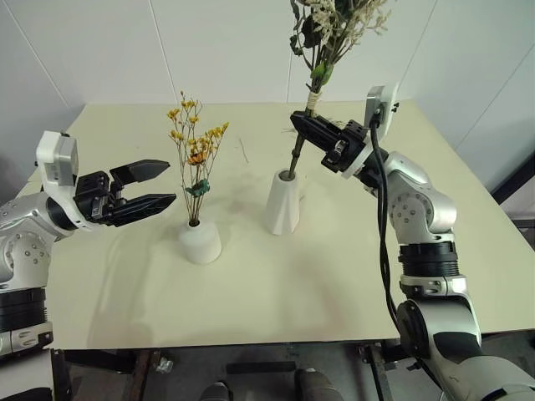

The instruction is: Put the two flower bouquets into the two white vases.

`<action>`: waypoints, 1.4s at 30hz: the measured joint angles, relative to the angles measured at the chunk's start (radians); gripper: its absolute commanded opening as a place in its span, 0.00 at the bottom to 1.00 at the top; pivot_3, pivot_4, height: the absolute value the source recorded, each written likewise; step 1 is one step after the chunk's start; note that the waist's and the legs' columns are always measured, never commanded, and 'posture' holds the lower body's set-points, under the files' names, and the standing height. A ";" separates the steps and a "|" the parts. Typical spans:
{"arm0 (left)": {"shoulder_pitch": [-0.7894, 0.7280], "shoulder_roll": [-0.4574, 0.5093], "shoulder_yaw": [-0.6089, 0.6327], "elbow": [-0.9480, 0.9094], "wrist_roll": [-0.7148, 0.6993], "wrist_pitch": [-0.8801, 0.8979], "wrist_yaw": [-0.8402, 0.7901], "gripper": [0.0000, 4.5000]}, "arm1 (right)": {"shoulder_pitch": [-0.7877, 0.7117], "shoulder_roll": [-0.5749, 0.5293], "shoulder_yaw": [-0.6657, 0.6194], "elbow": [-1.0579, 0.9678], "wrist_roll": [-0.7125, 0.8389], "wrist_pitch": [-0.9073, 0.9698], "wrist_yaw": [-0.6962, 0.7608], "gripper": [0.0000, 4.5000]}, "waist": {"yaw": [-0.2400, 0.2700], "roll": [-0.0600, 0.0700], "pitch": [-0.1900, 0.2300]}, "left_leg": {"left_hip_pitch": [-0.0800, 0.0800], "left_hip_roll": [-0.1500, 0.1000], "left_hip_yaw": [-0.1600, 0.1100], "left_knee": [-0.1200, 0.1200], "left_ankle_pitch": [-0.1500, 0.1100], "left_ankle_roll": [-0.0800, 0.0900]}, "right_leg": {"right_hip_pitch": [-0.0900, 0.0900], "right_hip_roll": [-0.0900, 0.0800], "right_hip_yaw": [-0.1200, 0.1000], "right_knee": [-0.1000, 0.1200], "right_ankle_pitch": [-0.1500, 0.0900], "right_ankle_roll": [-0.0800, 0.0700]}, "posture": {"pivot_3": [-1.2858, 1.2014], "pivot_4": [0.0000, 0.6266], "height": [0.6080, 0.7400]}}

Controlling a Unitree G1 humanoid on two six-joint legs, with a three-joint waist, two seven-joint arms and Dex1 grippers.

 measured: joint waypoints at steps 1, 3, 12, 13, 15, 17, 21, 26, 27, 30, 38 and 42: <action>0.004 0.000 0.001 -0.001 0.000 0.000 0.002 0.90 | -0.011 0.003 0.001 0.016 -0.008 -0.013 0.004 0.00 | 0.000 0.000 0.000 | 0.000 0.000 0.000 0.000 0.000 0.000 | 0.000 0.000 0.000 0.000 0.000 0.000 | 0.52 0.24 1.00; 0.016 -0.001 0.005 -0.008 0.000 -0.001 0.006 0.90 | -0.029 0.017 0.004 0.048 -0.018 -0.034 0.012 0.00 | 0.000 0.000 0.000 | 0.000 0.000 0.000 0.000 0.000 0.000 | 0.000 0.000 0.000 0.000 0.000 0.000 | 0.52 0.24 1.00; 0.063 -0.003 0.012 -0.047 -0.001 -0.004 0.024 0.90 | -0.030 0.035 0.013 0.127 -0.053 -0.076 0.050 0.00 | 0.000 0.000 0.000 | 0.000 0.000 0.000 0.000 0.000 0.000 | 0.000 0.000 0.000 0.000 0.000 0.000 | 0.52 0.24 1.00; 0.065 -0.003 0.012 -0.049 -0.001 -0.004 0.026 0.90 | -0.023 0.035 0.015 0.124 -0.054 -0.076 0.052 0.00 | 0.000 0.000 0.000 | 0.000 0.000 0.000 0.000 0.000 0.000 | 0.000 0.000 0.000 0.000 0.000 0.000 | 0.52 0.24 1.00; 0.068 -0.003 0.013 -0.051 -0.001 -0.006 0.029 0.90 | 0.007 0.035 0.020 0.109 -0.057 -0.073 0.054 0.00 | 0.001 0.000 0.000 | 0.000 0.000 0.000 0.000 0.000 0.000 | 0.000 0.000 0.000 0.000 0.000 0.000 | 0.52 0.24 1.00; 0.070 -0.004 0.013 -0.053 -0.001 -0.008 0.029 0.90 | 0.040 0.035 0.023 0.081 -0.056 -0.064 0.053 0.00 | 0.001 0.000 0.000 | 0.000 0.000 0.000 0.000 0.000 0.000 | 0.000 0.000 0.000 0.000 0.000 0.000 | 0.52 0.24 1.00; 0.071 -0.003 0.013 -0.056 -0.001 -0.016 0.028 0.90 | 0.083 0.035 0.023 -0.002 -0.049 -0.032 0.048 0.00 | 0.000 0.000 0.000 | 0.000 0.000 0.000 -0.001 0.000 0.000 | 0.000 0.000 0.000 0.000 0.000 0.000 | 0.52 0.24 1.00; 0.077 0.016 -0.002 -0.041 0.024 -0.041 0.008 0.90 | 0.130 0.040 0.041 -0.046 -0.067 -0.056 0.047 0.00 | 0.001 0.000 0.000 | 0.000 0.000 0.000 0.000 0.000 0.000 | 0.000 0.000 0.000 0.000 0.000 0.000 | 0.52 0.24 1.00; 0.077 0.019 -0.004 -0.038 0.032 -0.044 0.006 0.90 | 0.134 0.045 0.042 -0.040 -0.075 -0.074 0.047 0.00 | 0.000 0.000 0.000 | 0.000 0.000 0.000 0.000 0.000 0.000 | 0.000 0.000 0.000 0.000 0.000 0.000 | 0.52 0.24 1.00; 0.077 0.020 -0.019 -0.035 0.050 -0.054 -0.001 0.90 | 0.134 0.057 0.054 0.002 -0.121 -0.144 0.046 0.00 | 0.000 0.000 0.000 | 0.000 0.000 0.000 0.000 0.000 0.000 | 0.000 0.000 0.000 0.000 0.000 0.000 | 0.52 0.24 1.00; 0.077 0.028 -0.039 -0.032 0.087 -0.072 -0.008 0.90 | 0.134 0.071 0.071 0.097 -0.197 -0.284 0.048 0.20 | 0.000 0.000 0.000 | 0.000 0.000 0.000 -0.001 0.000 0.000 | 0.000 0.000 0.000 0.000 0.000 0.000 | 0.52 0.24 1.00; 0.080 0.039 -0.041 -0.032 0.100 -0.074 -0.010 0.90 | 0.136 0.068 0.072 0.096 -0.206 -0.311 0.051 0.50 | 0.000 0.000 0.000 | 0.000 0.000 0.000 -0.001 0.000 0.000 | 0.000 0.000 0.000 0.000 0.000 0.000 | 0.52 0.24 1.00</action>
